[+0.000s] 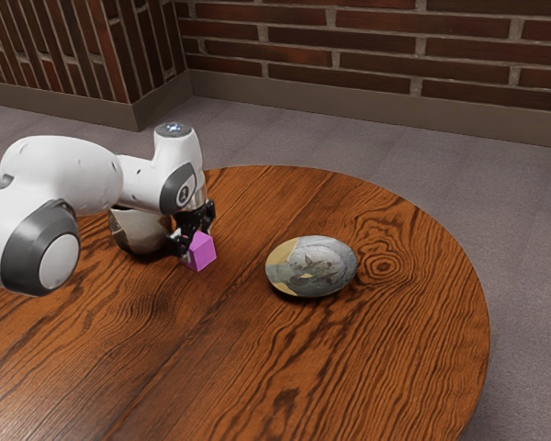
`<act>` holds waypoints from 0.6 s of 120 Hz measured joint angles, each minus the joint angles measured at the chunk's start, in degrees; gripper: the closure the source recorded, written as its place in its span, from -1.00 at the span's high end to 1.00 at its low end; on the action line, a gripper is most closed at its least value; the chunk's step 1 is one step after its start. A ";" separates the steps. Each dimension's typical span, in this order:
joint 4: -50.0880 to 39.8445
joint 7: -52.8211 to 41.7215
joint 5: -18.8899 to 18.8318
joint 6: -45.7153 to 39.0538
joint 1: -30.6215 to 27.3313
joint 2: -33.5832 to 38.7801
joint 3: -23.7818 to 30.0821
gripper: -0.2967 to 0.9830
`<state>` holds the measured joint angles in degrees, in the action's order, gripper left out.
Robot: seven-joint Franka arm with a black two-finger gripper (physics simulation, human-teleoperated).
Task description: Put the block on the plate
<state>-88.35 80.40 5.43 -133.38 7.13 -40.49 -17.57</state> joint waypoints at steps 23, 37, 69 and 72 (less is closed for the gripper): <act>-0.01 0.43 -0.01 0.02 0.07 0.16 0.00 0.10; -0.15 0.66 0.00 0.13 0.45 1.34 0.01 0.02; -0.73 1.43 -0.38 1.69 5.21 8.81 1.25 -0.20; -0.72 1.55 -0.40 1.81 5.40 9.06 2.12 -0.21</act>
<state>-89.07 81.95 5.03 -131.57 12.53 -31.43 -15.46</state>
